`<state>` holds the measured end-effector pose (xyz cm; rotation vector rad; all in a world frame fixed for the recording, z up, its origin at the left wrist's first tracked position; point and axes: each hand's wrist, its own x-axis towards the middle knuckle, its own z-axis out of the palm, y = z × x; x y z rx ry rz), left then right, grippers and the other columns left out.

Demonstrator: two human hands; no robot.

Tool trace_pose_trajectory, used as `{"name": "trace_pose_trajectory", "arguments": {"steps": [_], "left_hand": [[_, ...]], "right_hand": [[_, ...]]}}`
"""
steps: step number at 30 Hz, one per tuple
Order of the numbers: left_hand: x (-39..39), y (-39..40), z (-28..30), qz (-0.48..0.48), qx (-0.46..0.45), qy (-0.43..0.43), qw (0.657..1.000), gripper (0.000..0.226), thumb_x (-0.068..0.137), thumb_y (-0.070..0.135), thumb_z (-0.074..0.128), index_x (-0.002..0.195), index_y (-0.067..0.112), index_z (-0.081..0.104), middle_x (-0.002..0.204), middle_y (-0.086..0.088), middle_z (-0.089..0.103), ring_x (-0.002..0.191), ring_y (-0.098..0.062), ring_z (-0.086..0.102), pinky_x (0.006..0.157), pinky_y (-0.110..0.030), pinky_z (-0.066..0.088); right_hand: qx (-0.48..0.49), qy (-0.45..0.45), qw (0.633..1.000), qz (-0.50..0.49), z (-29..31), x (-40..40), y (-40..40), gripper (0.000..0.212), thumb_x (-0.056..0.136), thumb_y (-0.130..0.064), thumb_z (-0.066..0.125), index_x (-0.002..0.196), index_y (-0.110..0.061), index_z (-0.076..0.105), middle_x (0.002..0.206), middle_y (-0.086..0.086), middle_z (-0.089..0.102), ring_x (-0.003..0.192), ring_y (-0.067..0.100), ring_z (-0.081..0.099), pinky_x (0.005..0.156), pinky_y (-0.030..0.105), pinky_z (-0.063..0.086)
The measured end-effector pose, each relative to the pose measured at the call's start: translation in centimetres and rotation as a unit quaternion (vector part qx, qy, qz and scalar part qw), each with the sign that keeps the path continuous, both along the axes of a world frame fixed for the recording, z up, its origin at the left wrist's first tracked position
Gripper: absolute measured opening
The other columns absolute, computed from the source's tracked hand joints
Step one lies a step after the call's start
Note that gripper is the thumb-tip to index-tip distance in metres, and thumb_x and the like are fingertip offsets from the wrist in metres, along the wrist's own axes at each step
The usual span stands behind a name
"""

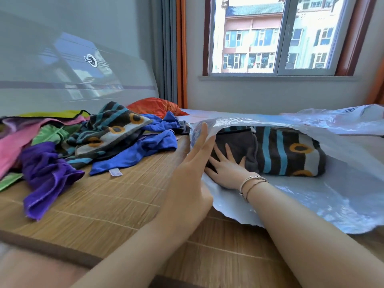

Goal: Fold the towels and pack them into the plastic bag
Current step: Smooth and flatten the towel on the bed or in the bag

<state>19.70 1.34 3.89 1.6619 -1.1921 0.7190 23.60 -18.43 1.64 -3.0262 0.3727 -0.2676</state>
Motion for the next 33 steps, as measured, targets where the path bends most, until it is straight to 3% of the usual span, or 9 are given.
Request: {"name": "trace_pose_trajectory", "arguments": {"steps": [3,6,10,13,16,21,25,28,33], "left_hand": [[-0.7,0.8,-0.1,-0.017,0.032,0.057,0.998,0.109,0.075,-0.021,0.043,0.140,0.060,0.010,0.159,0.011,0.021,0.146,-0.020,0.024,0.103,-0.006,0.029],[-1.9,2.2,-0.6,-0.018,0.058,0.096,0.994,0.095,0.080,-0.017,0.050,0.147,0.045,0.024,0.160,0.018,0.011,0.133,-0.038,0.041,0.079,-0.008,0.045],[-3.7,4.6,-0.8,-0.035,0.082,0.136,0.987,0.082,0.082,-0.013,0.052,0.147,0.036,0.036,0.161,0.018,0.007,0.129,-0.044,0.041,0.098,-0.050,0.045],[-4.6,7.5,-1.3,-0.010,0.060,0.139,0.988,0.072,0.084,-0.012,0.051,0.141,0.032,0.046,0.155,0.021,0.017,0.132,-0.024,0.043,0.105,-0.040,0.039],[-3.5,11.3,-2.9,0.058,0.073,0.144,0.985,0.062,0.085,-0.009,0.052,0.134,0.028,0.055,0.152,0.008,0.034,0.139,-0.009,0.034,0.111,-0.017,0.025],[2.9,17.9,-5.0,0.187,0.156,0.172,0.955,0.052,0.088,0.013,0.054,0.140,0.016,0.048,0.150,-0.004,0.041,0.139,-0.021,0.036,0.114,-0.029,0.023],[7.8,21.3,-5.5,0.376,0.208,0.194,0.882,0.082,0.089,0.048,0.057,0.153,0.022,0.013,0.163,0.001,0.003,0.149,-0.024,-0.001,0.119,-0.044,0.010],[9.2,21.8,-6.2,0.425,0.192,0.203,0.861,0.082,0.087,0.058,0.055,0.152,0.031,0.012,0.162,-0.003,-0.013,0.148,-0.029,-0.012,0.118,-0.046,0.008],[9.8,21.2,-6.6,0.437,0.112,0.204,0.869,0.033,0.098,0.028,0.045,0.128,0.027,0.057,0.129,-0.005,0.060,0.126,-0.025,0.046,0.111,-0.037,0.027]], "right_hand": [[0.000,0.024,1.000,0.011,0.5,-4.4,1.3,0.053,0.099,-0.057,0.019,0.146,-0.055,-0.006,0.160,-0.010,-0.018,0.146,0.027,-0.022,0.108,0.069,-0.009],[-0.031,0.040,0.999,0.018,0.9,-9.4,2.9,0.052,0.100,-0.056,0.016,0.146,-0.055,-0.006,0.161,-0.010,-0.015,0.147,0.026,-0.019,0.109,0.067,-0.007],[-0.032,0.055,0.998,0.020,2.2,-15.0,5.8,0.052,0.100,-0.056,0.015,0.147,-0.053,-0.007,0.160,-0.010,-0.016,0.147,0.025,-0.018,0.111,0.065,-0.004],[0.002,-0.007,0.999,0.036,2.4,-17.4,8.6,0.050,0.099,-0.058,0.016,0.148,-0.053,0.006,0.161,-0.007,0.007,0.148,0.024,0.007,0.115,0.056,0.017],[-0.035,-0.143,0.985,0.089,1.8,-18.1,12.3,0.046,0.099,-0.053,0.021,0.138,-0.037,0.040,0.125,-0.001,0.048,0.116,0.021,0.043,0.096,0.036,0.040],[0.014,-0.213,0.958,0.193,-0.1,-14.2,19.0,0.030,0.095,-0.037,0.036,0.112,-0.021,0.053,0.095,-0.012,0.042,0.093,0.010,0.047,0.079,0.029,0.043],[0.072,-0.132,0.976,0.159,-1.6,-6.9,22.6,0.032,0.098,-0.032,0.042,0.128,-0.023,0.046,0.119,-0.004,0.049,0.117,0.016,0.045,0.096,0.031,0.038],[0.059,-0.026,0.995,0.077,-2.1,-1.2,23.7,0.049,0.099,-0.045,0.030,0.144,-0.026,0.033,0.149,0.000,0.034,0.139,0.024,0.028,0.113,0.042,0.022],[0.038,0.019,0.997,0.058,-2.6,1.0,23.8,0.053,0.099,-0.052,0.019,0.150,-0.035,0.021,0.160,-0.004,0.014,0.148,0.021,0.007,0.118,0.050,0.008]]}}
